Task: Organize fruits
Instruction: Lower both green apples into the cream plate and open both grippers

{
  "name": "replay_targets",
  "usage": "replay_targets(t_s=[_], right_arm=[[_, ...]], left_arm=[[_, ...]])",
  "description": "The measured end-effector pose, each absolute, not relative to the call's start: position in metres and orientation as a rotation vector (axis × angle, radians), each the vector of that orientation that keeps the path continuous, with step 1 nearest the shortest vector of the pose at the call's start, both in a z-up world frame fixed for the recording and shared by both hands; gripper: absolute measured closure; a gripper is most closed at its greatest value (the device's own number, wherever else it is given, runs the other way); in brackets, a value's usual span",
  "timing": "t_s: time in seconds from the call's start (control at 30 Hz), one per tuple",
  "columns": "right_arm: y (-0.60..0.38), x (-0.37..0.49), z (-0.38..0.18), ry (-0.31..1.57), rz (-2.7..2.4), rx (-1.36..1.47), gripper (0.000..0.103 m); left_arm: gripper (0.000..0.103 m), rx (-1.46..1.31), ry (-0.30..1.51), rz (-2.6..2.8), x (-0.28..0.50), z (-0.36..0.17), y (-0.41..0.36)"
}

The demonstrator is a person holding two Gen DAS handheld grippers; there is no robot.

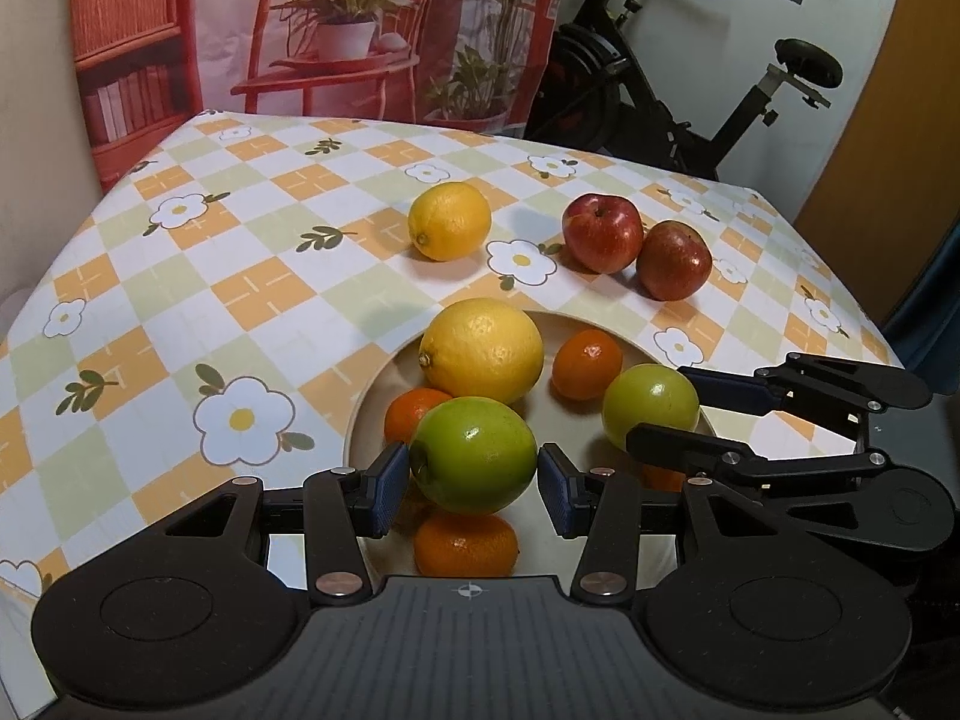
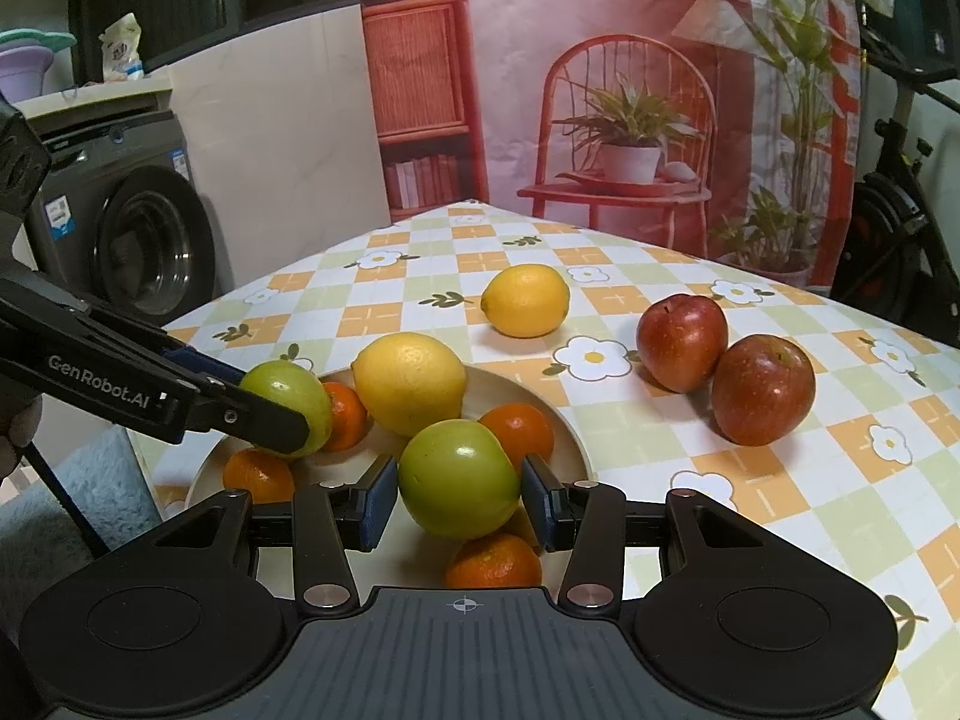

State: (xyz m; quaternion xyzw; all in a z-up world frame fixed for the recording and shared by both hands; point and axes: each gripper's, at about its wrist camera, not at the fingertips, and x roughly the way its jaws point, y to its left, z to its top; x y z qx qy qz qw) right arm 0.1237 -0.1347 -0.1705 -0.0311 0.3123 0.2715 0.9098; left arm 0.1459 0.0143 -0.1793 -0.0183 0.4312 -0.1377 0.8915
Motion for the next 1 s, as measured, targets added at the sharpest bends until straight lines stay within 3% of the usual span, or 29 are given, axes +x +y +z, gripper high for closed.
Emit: replay_targets(t_s=[1.0], right_arm=[[-0.116, 0.128, -0.179, 0.647, 0.598, -0.190, 0.062]], left_arm=[[0.053, -0.083, 0.927, -0.326, 0.154, -0.183, 0.013]])
